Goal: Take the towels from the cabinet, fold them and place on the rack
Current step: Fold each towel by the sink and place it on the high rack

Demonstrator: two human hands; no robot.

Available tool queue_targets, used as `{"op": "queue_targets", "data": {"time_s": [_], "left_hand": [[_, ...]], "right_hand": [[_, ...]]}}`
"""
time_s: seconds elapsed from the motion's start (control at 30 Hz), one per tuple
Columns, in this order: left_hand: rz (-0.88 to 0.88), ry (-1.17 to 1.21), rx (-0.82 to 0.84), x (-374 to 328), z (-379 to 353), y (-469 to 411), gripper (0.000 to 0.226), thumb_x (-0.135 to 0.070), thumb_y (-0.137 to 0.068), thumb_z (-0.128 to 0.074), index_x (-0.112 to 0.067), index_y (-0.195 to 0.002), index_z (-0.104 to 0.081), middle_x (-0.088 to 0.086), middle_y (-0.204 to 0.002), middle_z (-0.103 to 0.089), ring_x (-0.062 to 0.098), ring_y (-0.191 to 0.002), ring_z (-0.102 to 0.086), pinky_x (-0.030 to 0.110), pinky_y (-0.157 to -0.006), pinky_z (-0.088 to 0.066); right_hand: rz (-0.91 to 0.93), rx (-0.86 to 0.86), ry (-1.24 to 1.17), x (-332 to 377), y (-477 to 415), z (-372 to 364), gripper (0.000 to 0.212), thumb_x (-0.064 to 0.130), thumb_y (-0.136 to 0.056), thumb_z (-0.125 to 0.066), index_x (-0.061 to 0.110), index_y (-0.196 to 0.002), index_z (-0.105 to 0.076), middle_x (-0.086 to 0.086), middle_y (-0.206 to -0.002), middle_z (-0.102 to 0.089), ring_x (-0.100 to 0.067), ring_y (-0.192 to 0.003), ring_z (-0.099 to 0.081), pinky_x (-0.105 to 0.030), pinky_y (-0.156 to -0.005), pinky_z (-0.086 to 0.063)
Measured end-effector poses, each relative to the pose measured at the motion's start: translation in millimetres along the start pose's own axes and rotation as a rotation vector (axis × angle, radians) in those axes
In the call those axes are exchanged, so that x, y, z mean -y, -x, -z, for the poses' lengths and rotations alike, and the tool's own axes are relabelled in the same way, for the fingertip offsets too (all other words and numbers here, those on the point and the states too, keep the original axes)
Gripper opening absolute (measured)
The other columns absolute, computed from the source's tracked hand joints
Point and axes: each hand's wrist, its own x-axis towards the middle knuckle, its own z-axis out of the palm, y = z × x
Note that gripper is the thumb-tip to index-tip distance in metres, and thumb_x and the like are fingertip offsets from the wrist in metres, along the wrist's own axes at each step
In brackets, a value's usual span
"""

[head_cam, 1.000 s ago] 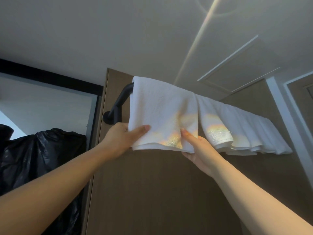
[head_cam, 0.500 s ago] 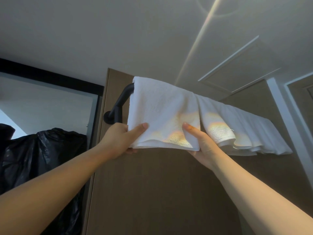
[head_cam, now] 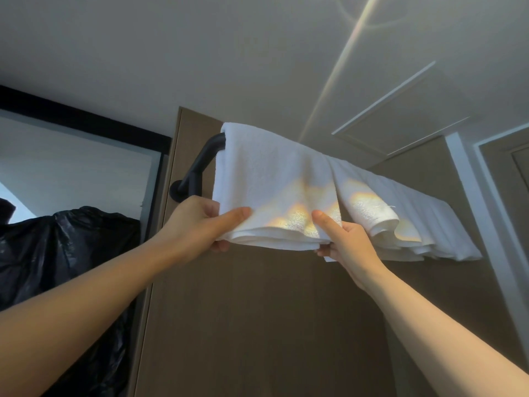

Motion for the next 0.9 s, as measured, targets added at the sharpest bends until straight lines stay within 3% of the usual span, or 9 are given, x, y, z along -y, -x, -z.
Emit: {"op": "queue_targets", "data": {"time_s": [0.17, 0.33, 0.47, 0.53, 0.57, 0.67, 0.73, 0.8, 0.9], "left_hand": [[0.013, -0.14, -0.098, -8, 4, -4, 0.033, -0.046, -0.076, -0.074, -0.014, -0.081, -0.069, -0.001, -0.081, -0.07, 0.017, -0.078, -0.067, 0.028, -0.065, -0.054], [0.266, 0.091, -0.257, -36, -2, -33, 0.07, -0.055, -0.072, -0.076, -0.014, -0.12, -0.047, 0.002, -0.106, -0.061, 0.02, -0.09, -0.063, 0.033, -0.07, -0.053], [0.247, 0.044, -0.286, -42, -10, -47, 0.041, -0.039, -0.08, -0.075, -0.011, -0.106, -0.058, 0.001, -0.093, -0.063, 0.019, -0.085, -0.062, 0.026, -0.06, -0.045], [0.214, 0.034, -0.28, -35, -12, -47, 0.033, -0.033, -0.081, -0.074, -0.014, -0.102, -0.057, 0.0, -0.093, -0.062, 0.019, -0.086, -0.061, 0.026, -0.062, -0.044], [0.205, 0.029, -0.271, -32, -12, -46, 0.033, -0.032, -0.081, -0.074, -0.015, -0.103, -0.057, 0.001, -0.095, -0.062, 0.02, -0.088, -0.061, 0.028, -0.066, -0.045], [0.193, 0.038, -0.267, -28, -11, -45, 0.039, -0.029, -0.082, -0.074, -0.014, -0.112, -0.055, 0.002, -0.102, -0.062, 0.021, -0.091, -0.06, 0.031, -0.071, -0.046], [0.18, 0.05, -0.275, -27, -12, -44, 0.039, -0.028, -0.081, -0.075, -0.015, -0.113, -0.055, 0.002, -0.103, -0.062, 0.022, -0.093, -0.06, 0.032, -0.072, -0.046], [0.177, 0.062, -0.273, -28, -12, -43, 0.04, -0.027, -0.081, -0.075, -0.015, -0.113, -0.055, 0.002, -0.103, -0.062, 0.022, -0.093, -0.061, 0.033, -0.073, -0.048], [0.177, 0.077, -0.264, -29, -11, -41, 0.041, -0.026, -0.082, -0.075, -0.015, -0.115, -0.054, 0.002, -0.103, -0.062, 0.022, -0.094, -0.062, 0.035, -0.074, -0.05]], "right_hand": [[0.011, -0.053, -0.036, -4, 0, -3, 0.049, 0.05, -0.085, -0.067, 0.002, -0.085, -0.069, -0.009, -0.073, -0.064, -0.014, -0.059, -0.062, -0.036, -0.085, -0.05], [0.047, -0.061, -0.066, -9, 2, -15, 0.034, 0.039, -0.088, -0.068, 0.006, -0.092, -0.075, -0.004, -0.085, -0.076, -0.016, -0.078, -0.072, -0.027, -0.072, -0.059], [-0.01, -0.045, -0.052, -7, 8, -14, 0.031, 0.039, -0.091, -0.065, 0.01, -0.1, -0.073, 0.002, -0.095, -0.076, -0.012, -0.089, -0.072, -0.027, -0.078, -0.059], [-0.047, -0.052, 0.182, 1, 16, -8, 0.039, 0.047, -0.091, -0.061, 0.009, -0.084, -0.067, 0.0, -0.085, -0.071, -0.016, -0.081, -0.068, -0.038, -0.079, -0.058], [-0.01, -0.088, 0.425, 6, 22, -5, 0.045, 0.052, -0.091, -0.059, 0.01, -0.073, -0.058, 0.0, -0.074, -0.064, -0.018, -0.07, -0.062, -0.04, -0.068, -0.055], [0.316, -0.407, 1.099, 32, 35, 2, 0.049, 0.055, -0.092, -0.05, 0.018, -0.059, -0.045, 0.004, -0.058, -0.05, -0.017, -0.054, -0.047, -0.028, -0.047, -0.026], [0.472, -0.479, 1.138, 58, 30, -3, 0.038, 0.048, -0.092, -0.05, 0.02, -0.067, -0.048, 0.003, -0.071, -0.055, -0.023, -0.067, -0.053, -0.029, -0.054, -0.028], [0.51, -0.343, 0.94, 80, 6, -14, 0.025, 0.042, -0.095, -0.05, 0.018, -0.093, -0.056, -0.002, -0.099, -0.057, -0.027, -0.094, -0.056, -0.034, -0.07, -0.038], [0.571, -0.132, 0.773, 113, -38, -40, 0.049, 0.038, -0.101, -0.045, 0.014, -0.143, -0.041, -0.012, -0.143, -0.042, -0.031, -0.133, -0.037, -0.037, -0.106, -0.034]]}}
